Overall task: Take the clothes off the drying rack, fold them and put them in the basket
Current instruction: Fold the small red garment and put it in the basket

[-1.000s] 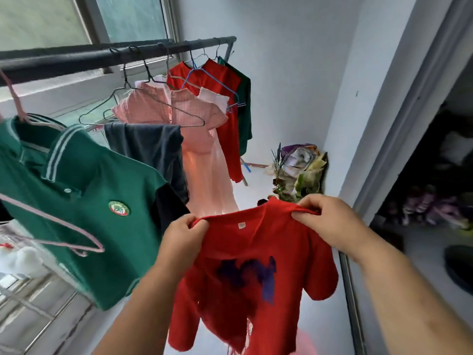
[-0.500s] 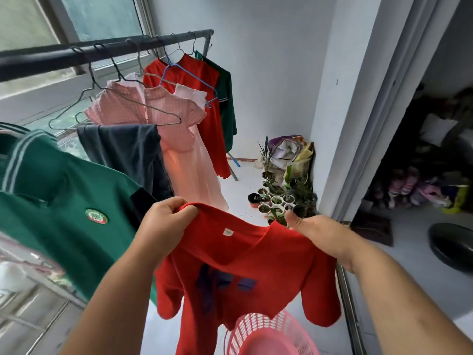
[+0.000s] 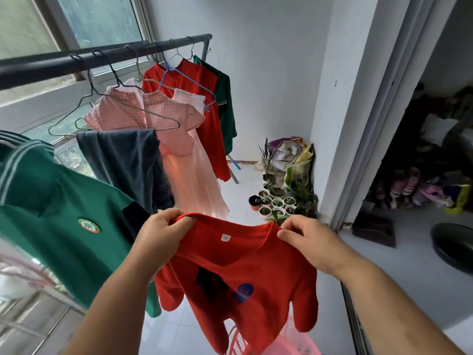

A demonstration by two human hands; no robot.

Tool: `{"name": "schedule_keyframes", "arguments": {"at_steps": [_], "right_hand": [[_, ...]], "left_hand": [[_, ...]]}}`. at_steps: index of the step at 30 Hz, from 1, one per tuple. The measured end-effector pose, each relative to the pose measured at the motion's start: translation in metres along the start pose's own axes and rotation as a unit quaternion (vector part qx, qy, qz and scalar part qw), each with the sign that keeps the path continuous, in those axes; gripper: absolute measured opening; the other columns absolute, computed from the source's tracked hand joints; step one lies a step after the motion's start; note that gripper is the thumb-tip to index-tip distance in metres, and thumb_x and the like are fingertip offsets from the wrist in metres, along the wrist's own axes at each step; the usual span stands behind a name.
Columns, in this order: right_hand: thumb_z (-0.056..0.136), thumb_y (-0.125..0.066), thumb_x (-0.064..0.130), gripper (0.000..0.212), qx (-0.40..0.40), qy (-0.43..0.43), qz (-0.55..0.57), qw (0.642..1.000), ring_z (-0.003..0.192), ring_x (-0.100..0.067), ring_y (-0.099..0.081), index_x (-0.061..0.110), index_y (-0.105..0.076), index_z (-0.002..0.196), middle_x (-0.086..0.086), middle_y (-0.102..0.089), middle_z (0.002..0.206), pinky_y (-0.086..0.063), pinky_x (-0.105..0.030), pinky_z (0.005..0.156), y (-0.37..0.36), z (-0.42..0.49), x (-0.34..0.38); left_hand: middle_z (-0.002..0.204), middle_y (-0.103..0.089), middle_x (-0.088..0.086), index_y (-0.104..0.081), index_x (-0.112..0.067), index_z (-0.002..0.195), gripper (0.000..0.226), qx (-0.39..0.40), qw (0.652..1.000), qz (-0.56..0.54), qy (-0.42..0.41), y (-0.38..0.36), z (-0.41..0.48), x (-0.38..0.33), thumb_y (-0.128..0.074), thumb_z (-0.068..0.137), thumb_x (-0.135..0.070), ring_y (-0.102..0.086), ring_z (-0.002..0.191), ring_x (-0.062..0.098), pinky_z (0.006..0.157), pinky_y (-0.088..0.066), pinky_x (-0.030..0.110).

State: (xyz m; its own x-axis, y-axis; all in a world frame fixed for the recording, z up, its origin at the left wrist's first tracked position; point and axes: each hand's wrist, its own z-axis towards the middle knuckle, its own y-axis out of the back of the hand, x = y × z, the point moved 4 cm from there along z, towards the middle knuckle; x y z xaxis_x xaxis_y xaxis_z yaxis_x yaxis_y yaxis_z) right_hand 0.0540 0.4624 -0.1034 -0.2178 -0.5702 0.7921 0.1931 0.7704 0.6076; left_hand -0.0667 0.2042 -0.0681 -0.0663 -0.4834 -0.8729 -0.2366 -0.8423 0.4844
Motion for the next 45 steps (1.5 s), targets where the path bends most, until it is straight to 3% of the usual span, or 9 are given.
{"name": "schedule_keyframes", "arguments": {"at_steps": [6, 13, 19, 21, 25, 29, 32, 38, 45], "right_hand": [[0.090, -0.067, 0.031, 0.003, 0.071, -0.039, -0.025, 0.996, 0.083, -0.006, -0.067, 0.031, -0.069, 0.093, 0.010, -0.070, 0.090, -0.058, -0.033, 0.080, -0.019, -0.001, -0.001], [0.083, -0.076, 0.028, 0.017, -0.071, -0.037, -0.003, 0.997, 0.063, -0.004, -0.051, 0.019, -0.062, 0.080, 0.007, -0.060, 0.071, -0.036, -0.012, 0.050, -0.012, 0.000, 0.004], [0.087, -0.071, 0.033, 0.010, -0.073, -0.026, 0.169, 0.983, 0.075, -0.010, -0.065, 0.026, -0.065, 0.091, 0.003, -0.069, 0.082, -0.048, -0.015, 0.064, -0.021, 0.000, 0.020], [0.081, -0.076, 0.039, 0.025, -0.021, 0.007, 0.176, 0.984, 0.070, -0.010, -0.065, 0.031, -0.064, 0.101, 0.003, -0.066, 0.075, -0.053, -0.024, 0.066, -0.036, 0.003, 0.036], [0.066, -0.085, 0.046, 0.067, 0.037, 0.049, 0.099, 0.993, 0.059, 0.006, -0.053, 0.047, -0.051, 0.124, 0.017, -0.053, 0.066, -0.039, -0.010, 0.057, -0.057, 0.009, 0.062], [0.075, -0.079, 0.036, 0.032, 0.019, 0.052, 0.105, 0.993, 0.085, 0.000, -0.069, 0.036, -0.070, 0.105, 0.014, -0.074, 0.089, -0.056, -0.031, 0.083, -0.060, 0.012, 0.059], [0.083, -0.076, 0.025, 0.013, -0.018, 0.035, 0.164, 0.986, 0.083, -0.003, -0.070, 0.028, -0.073, 0.095, 0.010, -0.075, 0.086, -0.055, -0.026, 0.082, -0.049, 0.010, 0.050], [0.087, -0.071, 0.017, 0.012, -0.052, 0.046, 0.286, 0.956, 0.092, -0.012, -0.071, 0.024, -0.074, 0.097, 0.003, -0.076, 0.093, -0.053, -0.025, 0.088, -0.035, 0.011, 0.049], [0.090, -0.067, 0.013, 0.015, -0.036, 0.052, 0.315, 0.947, 0.085, -0.011, -0.071, 0.025, -0.074, 0.096, 0.000, -0.076, 0.090, -0.054, -0.021, 0.072, -0.037, 0.014, 0.053]], "left_hand": [[0.072, -0.070, 0.017, -0.070, -0.018, 0.074, 0.016, -0.039, 0.999, -0.029, 0.008, -0.002, -0.001, 0.000, -0.065, 0.089, -0.023, -0.063, 0.059, 0.025, 0.064, -0.057, 0.047], [0.074, -0.072, 0.017, -0.072, -0.022, 0.079, 0.010, -0.018, 0.999, -0.044, 0.008, -0.003, 0.001, 0.004, -0.067, 0.087, -0.026, -0.066, 0.065, 0.030, 0.071, -0.056, 0.056], [0.079, -0.072, 0.020, -0.071, -0.015, 0.079, 0.026, -0.001, 0.999, -0.034, 0.030, -0.016, -0.002, -0.005, -0.068, 0.076, -0.040, -0.067, 0.066, 0.032, 0.072, -0.056, 0.053], [0.070, -0.072, 0.013, -0.070, -0.014, 0.074, 0.023, -0.008, 0.999, -0.012, 0.031, -0.026, -0.003, -0.010, -0.067, 0.084, -0.035, -0.064, 0.059, 0.023, 0.067, -0.057, 0.047], [0.057, -0.065, -0.003, -0.066, -0.018, 0.070, 0.024, 0.018, 1.000, 0.025, -0.004, -0.047, -0.013, -0.031, -0.065, 0.086, -0.036, -0.059, 0.052, 0.007, 0.055, -0.050, 0.027], [0.076, -0.074, 0.006, -0.074, -0.015, 0.081, 0.024, 0.100, 0.993, -0.057, -0.015, -0.053, -0.024, -0.038, -0.069, 0.084, -0.038, -0.064, 0.068, 0.013, 0.072, -0.056, 0.038], [0.087, -0.074, 0.004, -0.072, -0.013, 0.096, 0.019, 0.168, 0.972, -0.164, 0.007, -0.045, -0.024, -0.031, -0.063, 0.091, -0.030, -0.064, 0.078, 0.017, 0.079, -0.053, 0.038], [0.081, -0.073, -0.011, -0.073, -0.024, 0.090, 0.005, 0.195, 0.978, -0.059, -0.053, -0.046, -0.026, -0.021, -0.069, 0.087, -0.023, -0.065, 0.073, -0.003, 0.068, -0.048, 0.012], [0.083, -0.075, -0.005, -0.075, -0.024, 0.087, 0.007, 0.157, 0.981, -0.041, -0.109, -0.053, -0.023, -0.030, -0.077, 0.081, -0.024, -0.071, 0.082, 0.010, 0.083, -0.057, 0.028]]}}
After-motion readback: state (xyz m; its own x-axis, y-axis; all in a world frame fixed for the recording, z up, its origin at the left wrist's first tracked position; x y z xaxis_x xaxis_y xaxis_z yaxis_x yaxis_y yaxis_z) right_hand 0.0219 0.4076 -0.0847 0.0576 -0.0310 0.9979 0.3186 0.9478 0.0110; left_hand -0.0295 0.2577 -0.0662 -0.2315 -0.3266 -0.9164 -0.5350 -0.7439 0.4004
